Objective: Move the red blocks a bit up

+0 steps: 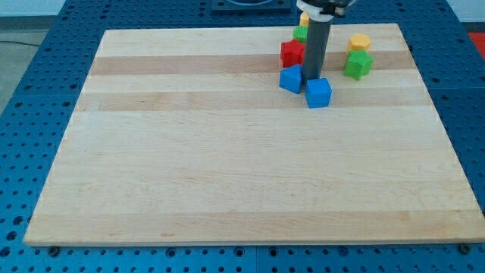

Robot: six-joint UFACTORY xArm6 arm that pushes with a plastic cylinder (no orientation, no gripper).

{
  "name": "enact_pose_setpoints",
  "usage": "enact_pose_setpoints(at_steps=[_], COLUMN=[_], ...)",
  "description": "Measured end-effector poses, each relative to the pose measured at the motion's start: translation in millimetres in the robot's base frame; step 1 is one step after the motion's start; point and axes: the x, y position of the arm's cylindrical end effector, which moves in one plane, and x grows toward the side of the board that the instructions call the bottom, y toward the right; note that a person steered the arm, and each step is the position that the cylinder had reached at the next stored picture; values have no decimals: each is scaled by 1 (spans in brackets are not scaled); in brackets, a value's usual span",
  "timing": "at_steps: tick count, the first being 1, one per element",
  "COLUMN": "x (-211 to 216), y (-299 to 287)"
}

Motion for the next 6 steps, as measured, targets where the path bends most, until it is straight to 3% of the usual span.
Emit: enact_pose_setpoints(at_steps=[1, 2, 3, 4, 5, 6], x=[-20, 24, 42, -14, -30, -1], y=[-15, -70, -79, -79, -18, 18])
